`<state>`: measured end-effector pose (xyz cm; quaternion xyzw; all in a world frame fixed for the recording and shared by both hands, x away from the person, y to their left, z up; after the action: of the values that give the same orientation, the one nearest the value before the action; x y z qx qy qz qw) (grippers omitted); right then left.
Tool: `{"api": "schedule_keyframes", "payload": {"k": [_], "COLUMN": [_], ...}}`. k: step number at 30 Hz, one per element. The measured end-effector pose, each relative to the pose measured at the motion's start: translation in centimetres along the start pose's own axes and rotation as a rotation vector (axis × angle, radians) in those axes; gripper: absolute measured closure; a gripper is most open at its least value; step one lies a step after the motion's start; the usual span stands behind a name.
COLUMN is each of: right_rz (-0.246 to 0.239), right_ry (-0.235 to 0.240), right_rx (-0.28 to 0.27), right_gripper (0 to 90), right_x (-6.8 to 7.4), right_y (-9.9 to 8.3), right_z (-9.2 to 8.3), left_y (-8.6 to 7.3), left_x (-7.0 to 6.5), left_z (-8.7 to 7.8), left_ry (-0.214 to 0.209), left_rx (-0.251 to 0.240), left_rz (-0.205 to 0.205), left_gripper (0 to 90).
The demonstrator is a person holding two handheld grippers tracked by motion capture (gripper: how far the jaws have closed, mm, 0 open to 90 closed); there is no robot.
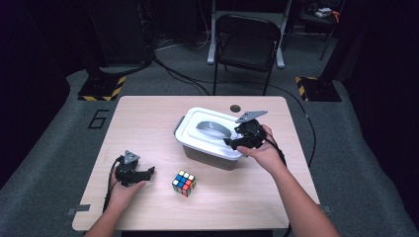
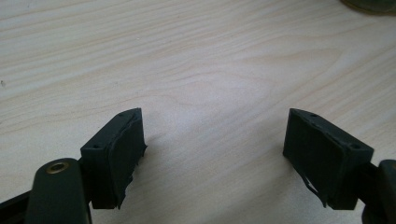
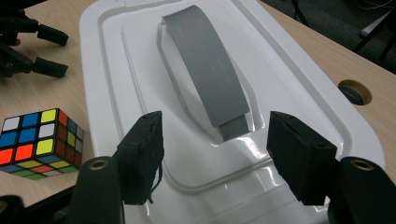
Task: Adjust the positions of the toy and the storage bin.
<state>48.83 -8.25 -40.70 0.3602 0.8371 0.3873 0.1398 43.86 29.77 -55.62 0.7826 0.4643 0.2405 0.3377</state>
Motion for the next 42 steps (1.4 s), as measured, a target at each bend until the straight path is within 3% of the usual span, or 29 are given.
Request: {"api": "schedule_keyframes", "payload": {"k": [12, 23, 29, 38, 42], "right_rz": [-0.021, -0.020, 0.032, 0.002, -0.015], "right_ry": [0.016, 0.021, 0.031, 0.011, -0.020], "right_rx": [0.000, 0.014, 0.035, 0.067, 0.083], "right_gripper": [39.8, 47.6, 54.1, 57.6, 59.7], "right_x": [0.2, 0.4, 0.0, 0.4, 0.9], "right_y": [1.4, 2.3, 2.3, 2.2, 2.0], "right_z": [2.1, 2.9, 2.9, 2.6, 2.2], "left_y": [0.0, 0.0, 0.0, 0.0, 0.0], "left_x": [0.0, 0.0, 0.0, 0.0, 0.0], "left_z": [0.0, 0.0, 0.0, -0.1, -0.1], "left_ry": [-0.002, -0.002, -0.002, -0.005, -0.005], "left_rx": [0.002, 0.002, 0.002, 0.006, 0.006], "left_rz": [0.000, 0.000, 0.000, 0.002, 0.002], "left_gripper": [20.2, 20.2, 20.2, 20.3, 20.3]}}
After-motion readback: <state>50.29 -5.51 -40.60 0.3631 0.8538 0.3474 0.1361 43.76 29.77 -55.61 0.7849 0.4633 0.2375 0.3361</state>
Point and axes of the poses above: each handheld gripper's, and its own axes: z roughly forward along the jaws, y roughly out of its top, x roughly to its left, the point moved 4 cm from there along z, roughly forward along the jaws, and after that the axes turned 5 degrees about z, right-handed, at the moved point
